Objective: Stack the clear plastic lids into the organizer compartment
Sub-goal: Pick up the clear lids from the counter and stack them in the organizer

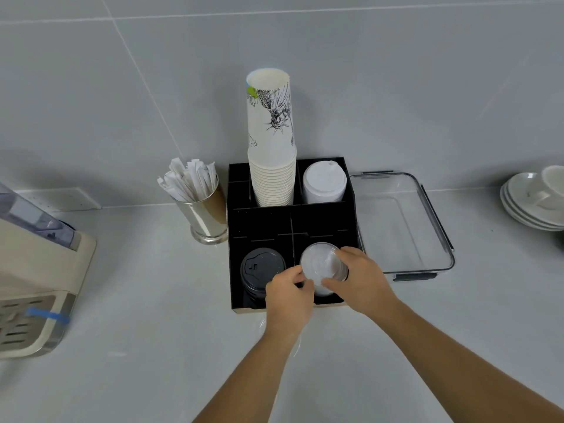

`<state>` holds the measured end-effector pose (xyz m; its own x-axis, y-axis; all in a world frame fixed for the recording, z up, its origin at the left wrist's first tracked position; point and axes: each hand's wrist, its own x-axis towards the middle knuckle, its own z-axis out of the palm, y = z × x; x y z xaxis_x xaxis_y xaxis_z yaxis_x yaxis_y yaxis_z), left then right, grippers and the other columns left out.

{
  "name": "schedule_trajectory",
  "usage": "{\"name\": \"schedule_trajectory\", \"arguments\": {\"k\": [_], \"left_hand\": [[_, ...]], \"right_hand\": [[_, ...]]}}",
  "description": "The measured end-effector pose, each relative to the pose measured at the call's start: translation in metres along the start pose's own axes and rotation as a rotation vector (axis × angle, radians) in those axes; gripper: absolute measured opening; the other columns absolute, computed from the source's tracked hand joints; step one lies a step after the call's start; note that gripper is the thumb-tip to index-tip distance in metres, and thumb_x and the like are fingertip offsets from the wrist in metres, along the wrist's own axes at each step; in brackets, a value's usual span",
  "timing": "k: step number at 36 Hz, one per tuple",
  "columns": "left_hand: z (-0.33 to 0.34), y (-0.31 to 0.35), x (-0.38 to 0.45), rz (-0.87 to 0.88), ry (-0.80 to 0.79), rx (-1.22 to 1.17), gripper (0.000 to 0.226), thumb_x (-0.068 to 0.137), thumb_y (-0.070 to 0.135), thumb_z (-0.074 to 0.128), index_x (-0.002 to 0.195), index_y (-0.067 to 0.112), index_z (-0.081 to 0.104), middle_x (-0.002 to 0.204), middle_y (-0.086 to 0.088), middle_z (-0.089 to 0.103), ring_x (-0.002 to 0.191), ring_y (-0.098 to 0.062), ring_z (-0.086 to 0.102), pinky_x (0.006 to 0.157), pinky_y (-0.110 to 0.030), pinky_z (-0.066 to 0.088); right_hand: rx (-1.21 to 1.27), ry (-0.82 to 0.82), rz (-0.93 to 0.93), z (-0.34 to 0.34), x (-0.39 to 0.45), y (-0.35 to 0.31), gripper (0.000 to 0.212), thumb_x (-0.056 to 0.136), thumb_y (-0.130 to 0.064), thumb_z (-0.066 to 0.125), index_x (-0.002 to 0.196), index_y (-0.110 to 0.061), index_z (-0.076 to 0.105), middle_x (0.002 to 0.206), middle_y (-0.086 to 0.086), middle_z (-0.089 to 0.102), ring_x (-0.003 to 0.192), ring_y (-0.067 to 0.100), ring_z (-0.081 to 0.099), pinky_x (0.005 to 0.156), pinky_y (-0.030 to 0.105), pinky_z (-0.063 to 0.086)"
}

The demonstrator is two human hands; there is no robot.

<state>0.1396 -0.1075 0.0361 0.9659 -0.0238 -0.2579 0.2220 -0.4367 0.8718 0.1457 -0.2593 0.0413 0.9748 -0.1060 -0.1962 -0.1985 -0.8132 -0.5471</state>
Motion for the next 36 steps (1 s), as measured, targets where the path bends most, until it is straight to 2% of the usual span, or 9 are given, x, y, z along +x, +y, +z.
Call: {"name": "schedule_trajectory", "arguments": {"k": [2,4,8,16,20,24,28,33,36], "left_hand": [[0.001,-0.001,0.000,-0.004,-0.008,0.043,0.013,0.090,0.004,0.058,0.083,0.001,0.068,0.077,-0.012,0.070,0.069,-0.015,0.053,0.065,-0.036,0.052],[0.002,-0.002,-0.001,-0.009,-0.015,0.098,0.013,0.090,0.005,0.058,0.084,0.003,0.069,0.080,-0.011,0.073,0.064,-0.014,0.053,0.060,-0.029,0.050],[0.004,-0.002,0.001,-0.003,-0.041,0.213,0.016,0.091,0.008,0.056,0.079,0.001,0.063,0.075,-0.014,0.069,0.055,-0.015,0.043,0.051,-0.022,0.036],[-0.001,0.007,0.004,-0.033,-0.103,0.293,0.024,0.089,0.004,0.052,0.066,0.003,0.047,0.058,-0.004,0.047,0.050,-0.016,0.033,0.048,-0.024,0.032],[-0.003,0.009,0.005,-0.070,-0.127,0.262,0.017,0.089,0.003,0.049,0.080,-0.004,0.062,0.082,-0.015,0.070,0.061,-0.021,0.049,0.052,-0.027,0.040],[-0.005,0.008,0.005,-0.057,-0.136,0.210,0.017,0.088,0.002,0.048,0.083,-0.005,0.063,0.087,-0.015,0.075,0.063,-0.023,0.050,0.055,-0.032,0.044],[-0.005,0.007,0.005,-0.060,-0.119,0.187,0.017,0.088,0.002,0.050,0.083,-0.003,0.065,0.074,-0.011,0.068,0.058,-0.018,0.048,0.053,-0.028,0.043],[-0.009,0.007,0.000,-0.041,-0.110,0.178,0.016,0.088,0.005,0.053,0.077,0.000,0.063,0.061,-0.001,0.057,0.048,-0.011,0.042,0.047,-0.020,0.035],[-0.014,0.006,-0.004,-0.007,-0.088,0.170,0.022,0.087,0.005,0.053,0.065,0.009,0.054,0.047,0.007,0.044,0.044,-0.013,0.034,0.043,-0.015,0.029]], "right_hand": [[-0.023,-0.035,0.008,0.001,0.000,0.001,0.060,0.080,-0.038,0.074,0.130,-0.011,0.056,0.133,0.003,0.054,0.115,0.023,0.054,0.095,0.033,0.049],[-0.038,-0.052,0.013,0.003,0.001,0.002,0.061,0.080,-0.042,0.072,0.128,-0.008,0.054,0.135,0.007,0.053,0.119,0.027,0.052,0.096,0.037,0.048],[-0.043,-0.027,-0.014,0.007,0.000,0.004,0.053,0.079,-0.043,0.072,0.113,-0.007,0.054,0.114,0.001,0.052,0.097,0.020,0.051,0.076,0.028,0.043],[-0.058,-0.032,-0.025,0.011,0.001,0.001,0.046,0.081,-0.040,0.072,0.105,-0.007,0.052,0.102,-0.008,0.041,0.086,0.017,0.049,0.070,0.024,0.038],[-0.054,-0.060,-0.008,0.010,0.002,0.000,0.044,0.081,-0.039,0.072,0.104,-0.007,0.051,0.100,-0.008,0.041,0.085,0.018,0.049,0.069,0.024,0.038],[-0.053,-0.068,0.004,0.009,0.002,-0.001,0.048,0.082,-0.039,0.071,0.110,-0.006,0.052,0.105,-0.007,0.042,0.091,0.020,0.052,0.070,0.023,0.038],[-0.059,-0.061,0.006,0.008,0.000,-0.003,0.053,0.082,-0.039,0.070,0.119,-0.004,0.053,0.125,-0.002,0.045,0.105,0.024,0.055,0.077,0.025,0.041],[-0.059,-0.047,0.002,0.004,-0.005,-0.006,0.047,0.083,-0.035,0.069,0.116,-0.005,0.054,0.107,-0.003,0.044,0.092,0.019,0.052,0.072,0.024,0.039],[-0.043,-0.058,0.000,0.000,-0.009,-0.006,0.052,0.086,-0.034,0.067,0.129,-0.009,0.052,0.126,0.002,0.048,0.113,0.025,0.054,0.079,0.023,0.040]]}}
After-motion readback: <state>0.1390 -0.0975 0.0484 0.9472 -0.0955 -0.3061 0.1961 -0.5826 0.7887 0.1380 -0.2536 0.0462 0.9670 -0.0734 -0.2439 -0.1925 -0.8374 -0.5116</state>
